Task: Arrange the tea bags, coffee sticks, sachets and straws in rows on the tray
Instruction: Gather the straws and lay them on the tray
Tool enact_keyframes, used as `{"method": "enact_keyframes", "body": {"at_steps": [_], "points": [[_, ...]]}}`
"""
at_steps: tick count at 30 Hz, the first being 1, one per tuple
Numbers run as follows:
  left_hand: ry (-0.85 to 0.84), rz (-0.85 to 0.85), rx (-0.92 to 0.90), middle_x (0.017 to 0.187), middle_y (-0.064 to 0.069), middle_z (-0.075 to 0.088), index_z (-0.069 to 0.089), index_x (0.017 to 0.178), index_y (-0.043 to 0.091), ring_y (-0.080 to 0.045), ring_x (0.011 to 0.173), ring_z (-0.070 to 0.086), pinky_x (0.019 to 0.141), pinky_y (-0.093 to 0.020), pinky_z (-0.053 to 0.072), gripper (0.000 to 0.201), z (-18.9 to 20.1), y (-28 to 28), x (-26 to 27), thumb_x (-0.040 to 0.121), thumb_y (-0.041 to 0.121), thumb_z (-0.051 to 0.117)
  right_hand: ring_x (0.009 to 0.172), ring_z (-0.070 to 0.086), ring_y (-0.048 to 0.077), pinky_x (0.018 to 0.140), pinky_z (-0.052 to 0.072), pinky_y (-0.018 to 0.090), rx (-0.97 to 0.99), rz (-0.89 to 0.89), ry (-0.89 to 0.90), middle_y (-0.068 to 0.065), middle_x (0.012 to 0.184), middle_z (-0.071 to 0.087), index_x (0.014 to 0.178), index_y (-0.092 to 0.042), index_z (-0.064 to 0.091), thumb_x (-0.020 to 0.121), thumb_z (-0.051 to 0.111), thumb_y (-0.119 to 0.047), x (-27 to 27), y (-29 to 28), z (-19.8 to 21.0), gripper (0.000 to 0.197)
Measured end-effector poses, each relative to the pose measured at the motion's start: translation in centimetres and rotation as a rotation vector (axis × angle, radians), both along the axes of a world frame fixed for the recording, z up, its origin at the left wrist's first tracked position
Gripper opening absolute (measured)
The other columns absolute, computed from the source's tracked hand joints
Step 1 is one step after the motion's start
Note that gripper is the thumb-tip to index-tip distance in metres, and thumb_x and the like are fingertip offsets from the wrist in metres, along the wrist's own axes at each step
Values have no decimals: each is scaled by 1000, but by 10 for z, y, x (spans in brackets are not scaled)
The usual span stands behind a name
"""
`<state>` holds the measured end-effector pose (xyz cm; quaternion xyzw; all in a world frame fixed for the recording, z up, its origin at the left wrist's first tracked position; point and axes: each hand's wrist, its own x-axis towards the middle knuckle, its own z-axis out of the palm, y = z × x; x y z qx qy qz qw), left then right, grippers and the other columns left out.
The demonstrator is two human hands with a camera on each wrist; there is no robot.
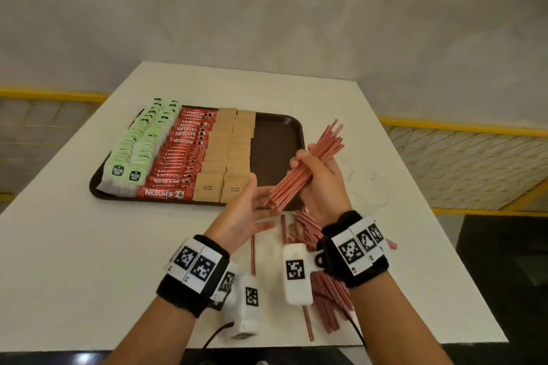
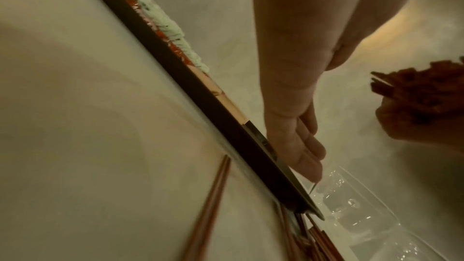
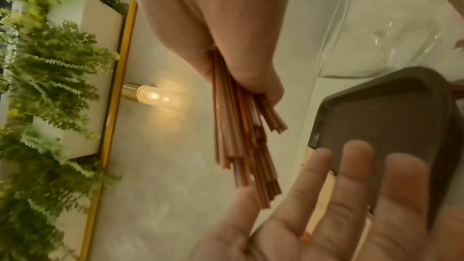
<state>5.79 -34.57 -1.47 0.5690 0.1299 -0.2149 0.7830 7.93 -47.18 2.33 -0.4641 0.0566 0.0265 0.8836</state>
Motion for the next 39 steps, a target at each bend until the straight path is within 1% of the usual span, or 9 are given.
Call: {"method": "enact_keyframes", "body": {"at_steps": [4,9,18,20,23,25,31,36,39], "points": [[69,72,-250,108,-18,64,55,119,4,-27,99,61,90,-40,46,58,-3,8,1,99,47,23,61,50,8,65,44,25,9,-22,18,-4,67,54,100,-19,46,96,43,-4,2,21,-12,16],[150,164,-512,105,-23,67,50,122,-5,-28,101,64,88,-40,49,55,1,22,8,101,41,27,76,54,13,81,46,29,36,50,11,1,82,54,93,-18,49,94,44,1,2,41,-23,20],[134,157,-591,98,-20,71,56,110,4,-30,94,66,80,-45,49,36,-4,41,10,103,22,26,96,58,22,95,46,37,-425,269,-193,0,89,61,83,-24,59,89,59,-8,14,62,-21,18],[140,176,-614,94,-22,70,54,109,0,-31,87,68,77,-47,54,34,-7,45,11,102,19,27,97,58,25,91,48,36,-417,266,-239,5,95,61,93,-26,58,87,62,-8,18,67,-21,20],[150,199,-672,96,-24,69,53,113,-6,-32,84,70,73,-45,58,34,-9,52,13,101,16,29,96,62,26,80,53,32,-324,195,-357,11,99,61,123,-37,38,85,61,2,25,74,-19,59],[150,192,-678,95,-25,68,53,113,-8,-32,83,70,72,-43,58,35,-9,56,14,101,14,30,92,65,24,74,54,31,-334,159,-441,11,97,61,129,-42,31,86,58,5,31,78,-15,69],[150,190,-641,90,-23,66,54,108,-10,-30,80,70,73,-41,58,34,-10,67,17,100,11,29,70,67,10,63,55,23,-383,124,-474,3,81,61,98,-12,50,89,54,5,36,95,-7,20],[145,222,-593,83,-20,69,56,104,-8,-26,78,69,75,-42,55,33,-7,72,21,101,10,29,69,66,13,69,54,29,-241,235,-304,1,77,64,111,-23,43,90,53,3,37,103,-14,35],[127,236,-590,84,-19,70,54,110,-7,-26,86,64,76,-43,50,33,-2,74,22,101,11,29,63,57,11,71,50,31,-186,282,-187,-1,69,56,108,-16,50,94,49,-5,42,104,-17,18]]}}
